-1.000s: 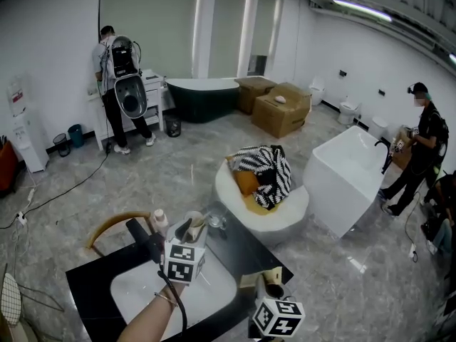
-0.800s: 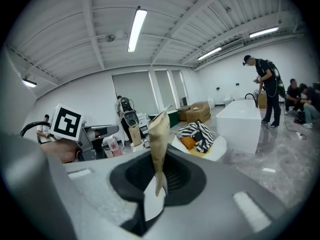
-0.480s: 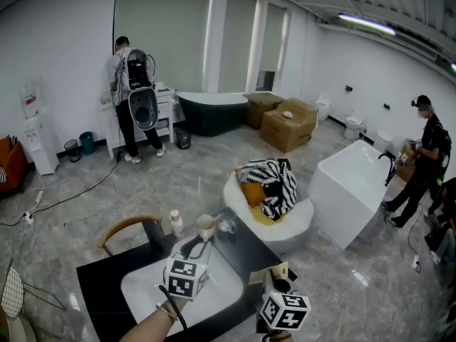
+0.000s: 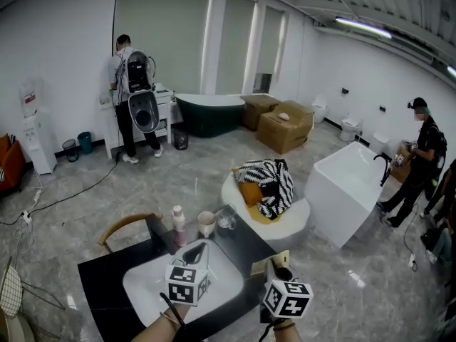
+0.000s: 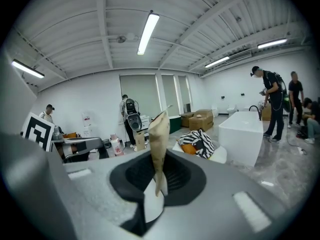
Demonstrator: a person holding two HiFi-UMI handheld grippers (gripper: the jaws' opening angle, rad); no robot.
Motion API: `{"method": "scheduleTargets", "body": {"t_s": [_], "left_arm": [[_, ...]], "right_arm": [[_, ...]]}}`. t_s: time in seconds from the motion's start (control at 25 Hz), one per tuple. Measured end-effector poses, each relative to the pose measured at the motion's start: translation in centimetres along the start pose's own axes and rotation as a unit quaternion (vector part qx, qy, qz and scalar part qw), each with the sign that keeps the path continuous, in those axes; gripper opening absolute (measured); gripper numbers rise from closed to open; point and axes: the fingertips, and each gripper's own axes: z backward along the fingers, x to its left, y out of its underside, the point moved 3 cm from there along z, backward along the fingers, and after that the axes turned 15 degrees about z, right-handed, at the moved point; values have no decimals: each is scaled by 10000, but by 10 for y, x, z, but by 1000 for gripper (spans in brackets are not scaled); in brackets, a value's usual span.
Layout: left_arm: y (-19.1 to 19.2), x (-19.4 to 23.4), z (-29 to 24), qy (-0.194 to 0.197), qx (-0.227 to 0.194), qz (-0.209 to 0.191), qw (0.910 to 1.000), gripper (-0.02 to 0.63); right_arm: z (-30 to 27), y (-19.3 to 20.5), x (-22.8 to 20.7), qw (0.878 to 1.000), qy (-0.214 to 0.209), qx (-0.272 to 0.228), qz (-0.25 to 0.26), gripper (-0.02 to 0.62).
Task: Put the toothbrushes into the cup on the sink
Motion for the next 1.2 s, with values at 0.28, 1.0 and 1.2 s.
{"method": "scheduleTargets", "body": {"t_s": [0.28, 1.0, 1.2], "left_arm": [[-1, 4, 7, 15, 18, -30, 10000, 9], [5, 25, -11, 13, 240, -72, 9997, 9], [9, 33, -16, 24, 301, -67, 9995, 9]], "right_arm": [[-3, 0, 4, 10000, -19, 22, -18, 34], [-64, -24, -5, 9997, -251, -27, -37, 34], [-88, -36, -8, 9995, -273, -156, -62, 34]]}}
